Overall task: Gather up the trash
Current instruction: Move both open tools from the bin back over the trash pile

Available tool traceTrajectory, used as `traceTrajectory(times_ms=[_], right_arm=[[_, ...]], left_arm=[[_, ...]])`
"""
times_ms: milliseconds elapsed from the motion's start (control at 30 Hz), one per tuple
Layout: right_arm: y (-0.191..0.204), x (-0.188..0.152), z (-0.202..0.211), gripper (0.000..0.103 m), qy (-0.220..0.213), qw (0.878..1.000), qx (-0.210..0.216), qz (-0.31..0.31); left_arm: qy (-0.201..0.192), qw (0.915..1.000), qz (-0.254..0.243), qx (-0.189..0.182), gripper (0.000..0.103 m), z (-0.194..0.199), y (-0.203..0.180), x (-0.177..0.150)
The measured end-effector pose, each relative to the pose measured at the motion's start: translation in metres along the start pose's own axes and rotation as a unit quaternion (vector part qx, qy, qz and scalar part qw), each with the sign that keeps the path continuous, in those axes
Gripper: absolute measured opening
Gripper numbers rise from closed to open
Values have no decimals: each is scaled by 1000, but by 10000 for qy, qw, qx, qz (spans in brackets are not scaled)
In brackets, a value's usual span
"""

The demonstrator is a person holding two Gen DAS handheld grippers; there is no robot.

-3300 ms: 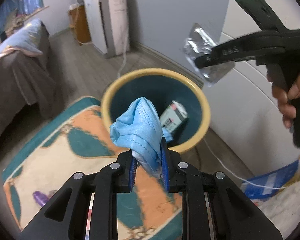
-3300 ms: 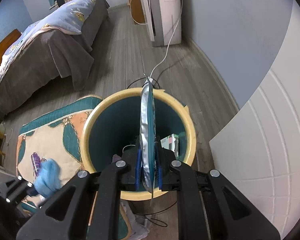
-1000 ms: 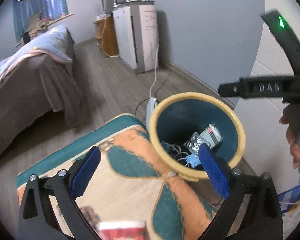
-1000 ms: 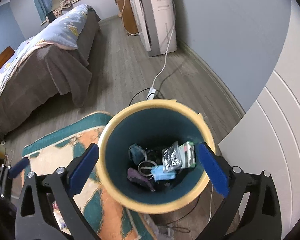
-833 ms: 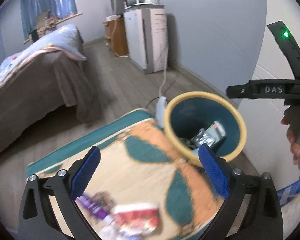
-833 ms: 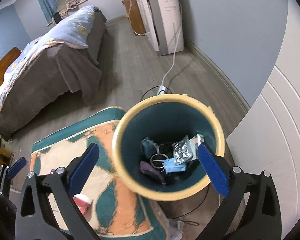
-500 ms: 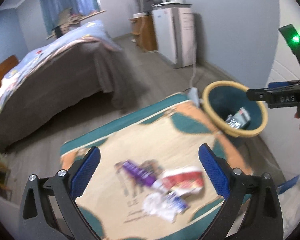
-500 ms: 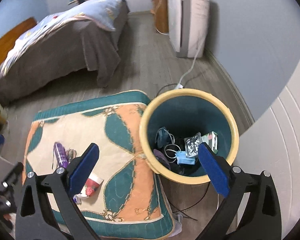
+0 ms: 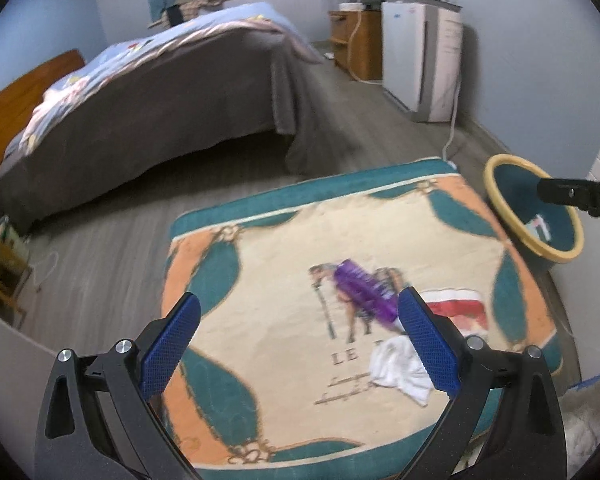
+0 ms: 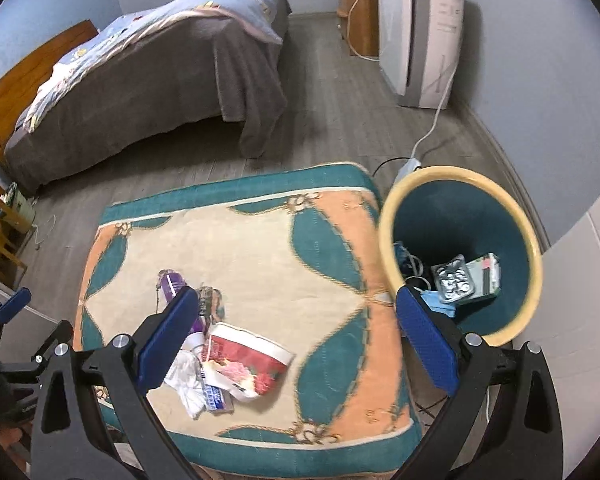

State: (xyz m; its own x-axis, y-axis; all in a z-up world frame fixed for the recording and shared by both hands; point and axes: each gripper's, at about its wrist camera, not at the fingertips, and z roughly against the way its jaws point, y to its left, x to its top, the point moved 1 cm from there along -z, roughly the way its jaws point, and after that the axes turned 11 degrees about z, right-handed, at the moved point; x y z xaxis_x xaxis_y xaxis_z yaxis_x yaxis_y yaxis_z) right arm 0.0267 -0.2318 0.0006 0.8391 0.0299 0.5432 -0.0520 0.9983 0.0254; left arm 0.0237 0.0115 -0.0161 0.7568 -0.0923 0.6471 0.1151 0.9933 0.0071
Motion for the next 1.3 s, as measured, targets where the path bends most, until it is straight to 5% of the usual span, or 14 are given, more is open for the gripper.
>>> traceTrajectory(times_ms=[700, 1000, 1200, 1300], right_arm=[[51, -6, -70, 97, 666, 9962, 76, 557], [33, -39, -101, 97, 1504, 9880, 119, 331], [32, -43, -90, 92, 1529, 9876, 299, 195], [34, -42, -79, 90, 1462, 9884, 346, 223]], left_arm=[[498, 9980, 245, 312, 98, -43, 34, -4], [962, 9954, 4, 7, 98, -60, 16, -15], [1451, 9871, -277, -621, 94, -78, -15, -38], [1667, 9819, -492, -748, 78, -88, -29, -52]])
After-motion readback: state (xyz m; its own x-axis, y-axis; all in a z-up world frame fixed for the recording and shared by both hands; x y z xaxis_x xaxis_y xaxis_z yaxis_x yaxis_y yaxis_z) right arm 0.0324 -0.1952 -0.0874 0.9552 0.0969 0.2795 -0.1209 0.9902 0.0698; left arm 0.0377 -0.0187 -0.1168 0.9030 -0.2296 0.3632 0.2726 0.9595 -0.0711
